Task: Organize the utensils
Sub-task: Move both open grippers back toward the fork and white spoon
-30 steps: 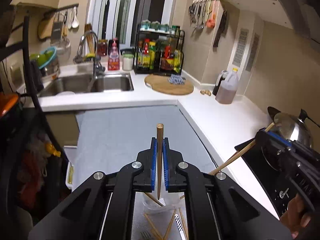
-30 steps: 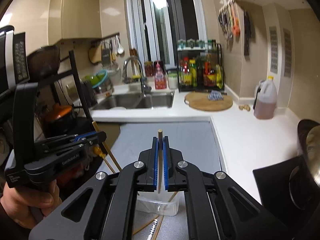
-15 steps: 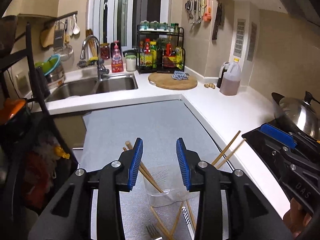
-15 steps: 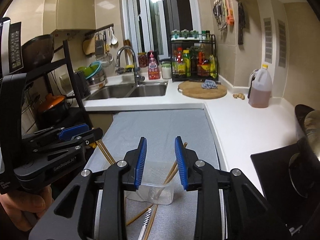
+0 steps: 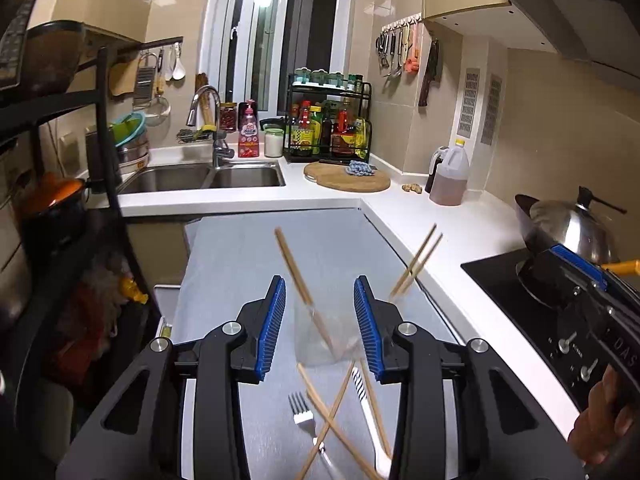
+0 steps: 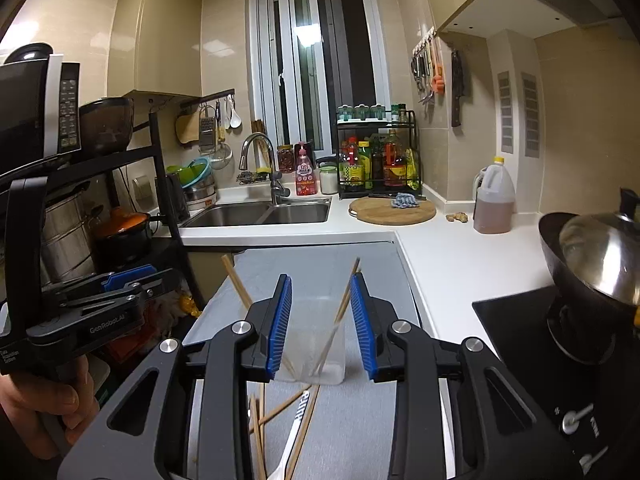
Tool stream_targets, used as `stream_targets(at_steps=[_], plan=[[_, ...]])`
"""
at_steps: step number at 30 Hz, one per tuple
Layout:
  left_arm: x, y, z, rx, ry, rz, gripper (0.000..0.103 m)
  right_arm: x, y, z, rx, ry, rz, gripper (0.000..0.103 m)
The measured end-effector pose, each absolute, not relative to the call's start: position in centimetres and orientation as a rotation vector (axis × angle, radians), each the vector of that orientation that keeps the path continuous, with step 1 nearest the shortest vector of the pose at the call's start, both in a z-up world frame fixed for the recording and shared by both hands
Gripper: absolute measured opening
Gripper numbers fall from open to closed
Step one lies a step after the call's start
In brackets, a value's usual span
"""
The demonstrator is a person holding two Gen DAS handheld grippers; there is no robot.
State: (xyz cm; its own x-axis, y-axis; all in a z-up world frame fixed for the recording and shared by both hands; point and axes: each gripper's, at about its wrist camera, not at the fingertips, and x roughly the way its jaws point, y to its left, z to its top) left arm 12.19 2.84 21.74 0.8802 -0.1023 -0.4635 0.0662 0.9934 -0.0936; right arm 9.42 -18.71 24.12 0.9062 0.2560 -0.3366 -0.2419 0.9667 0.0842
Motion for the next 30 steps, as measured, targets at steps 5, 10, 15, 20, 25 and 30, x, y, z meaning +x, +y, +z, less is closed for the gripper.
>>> stream_targets(at_steps=[5,10,15,20,25,30], plan=[[8.5,2.9,17.8,-0.069,0.491,-0.079,0.036,7.0,-19.2,19.7,0.050,0.375,0.224,0.032],[6.0,2.0,13.0,-0.021,0.478,-0.094,0.033,5.5,-19.7,14.6,0.099,0.423,0.198,0.031],[5.1,1.9,8.4,-0.044,0.491,-0.105,0.026,4.4,-19.2,10.5,0.093,0.436,0.202,0.031],[5.2,3.1,5.5,-0.062,0.534,-0.082,0.018,4.8,-19.1,7.3,0.099,0.493,0.200,0.024],[6.3,4.4,3.1,-0.109,0.603,-0.056,0.017,5.5,-19.0,4.3,0.130,0.589,0.230,0.017],[6.6,4.5,1.9,-0.147,0.642,-0.064,0.017,5.9,-17.3,2.0,0.133,0.673,0.285,0.016]])
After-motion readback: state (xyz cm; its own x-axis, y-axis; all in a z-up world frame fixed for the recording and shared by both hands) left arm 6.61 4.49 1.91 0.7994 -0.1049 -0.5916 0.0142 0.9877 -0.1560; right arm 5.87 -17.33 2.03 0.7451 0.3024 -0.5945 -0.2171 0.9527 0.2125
